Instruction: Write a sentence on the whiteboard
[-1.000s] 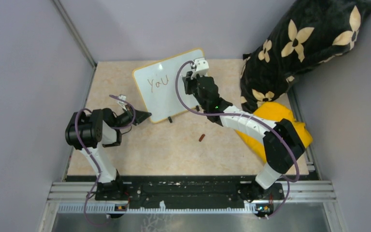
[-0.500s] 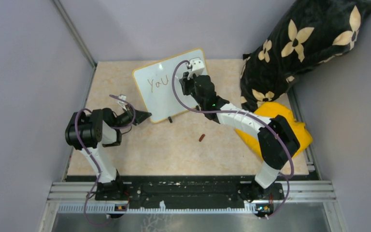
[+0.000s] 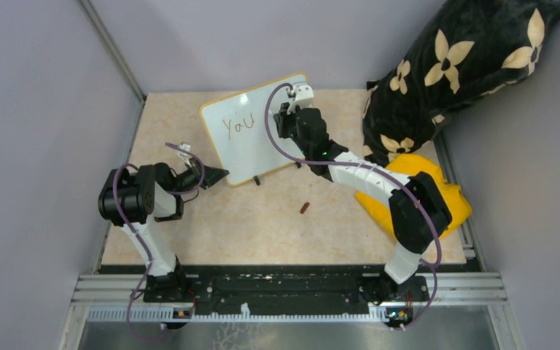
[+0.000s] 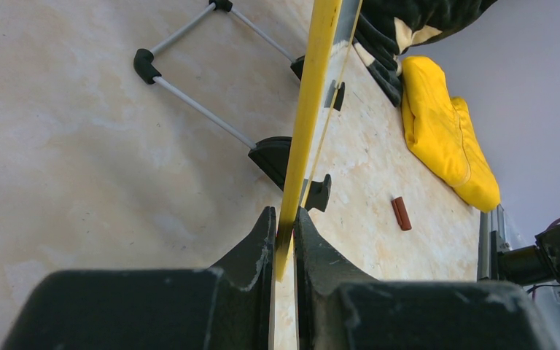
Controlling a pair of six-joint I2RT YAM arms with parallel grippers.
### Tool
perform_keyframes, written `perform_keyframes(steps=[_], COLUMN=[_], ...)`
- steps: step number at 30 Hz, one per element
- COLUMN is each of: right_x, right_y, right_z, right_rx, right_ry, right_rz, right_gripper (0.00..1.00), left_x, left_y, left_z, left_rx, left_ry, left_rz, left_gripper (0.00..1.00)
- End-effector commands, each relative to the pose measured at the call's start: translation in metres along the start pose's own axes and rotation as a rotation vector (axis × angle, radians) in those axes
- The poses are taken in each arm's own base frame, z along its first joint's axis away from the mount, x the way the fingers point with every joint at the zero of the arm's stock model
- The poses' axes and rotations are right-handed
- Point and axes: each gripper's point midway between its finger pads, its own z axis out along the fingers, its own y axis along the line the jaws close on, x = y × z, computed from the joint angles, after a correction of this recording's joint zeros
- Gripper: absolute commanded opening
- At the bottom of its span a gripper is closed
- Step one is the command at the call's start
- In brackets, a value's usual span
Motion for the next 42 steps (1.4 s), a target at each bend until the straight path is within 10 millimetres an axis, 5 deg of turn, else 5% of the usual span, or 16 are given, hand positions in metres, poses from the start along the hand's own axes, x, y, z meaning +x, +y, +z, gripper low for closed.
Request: perform_keyframes(steps=[1,19,42], right_x=[-0.035,-0.027,-0.010], right_y=[0.002,-0.010,0.014], right_z=[0.009,0.020,0.019], right_rx=[0.009,0.078,-0.027], right_ry=[-0.078,-0.055,0.009], right_rz=[0.043,0.050,0.013], right_gripper=[0.00,0.00,0.00], left_x=[0.000,0.001,0.000], left_y=[-0.002,-0.002,-0.003], left_z=[0.003,0.003,0.004], left_rx=[0.003,0.003,0.003], left_ry=[0.012,0.014,0.014], left_rz=[-0.002,-0.003,0.001], left_gripper=[0.00,0.00,0.00])
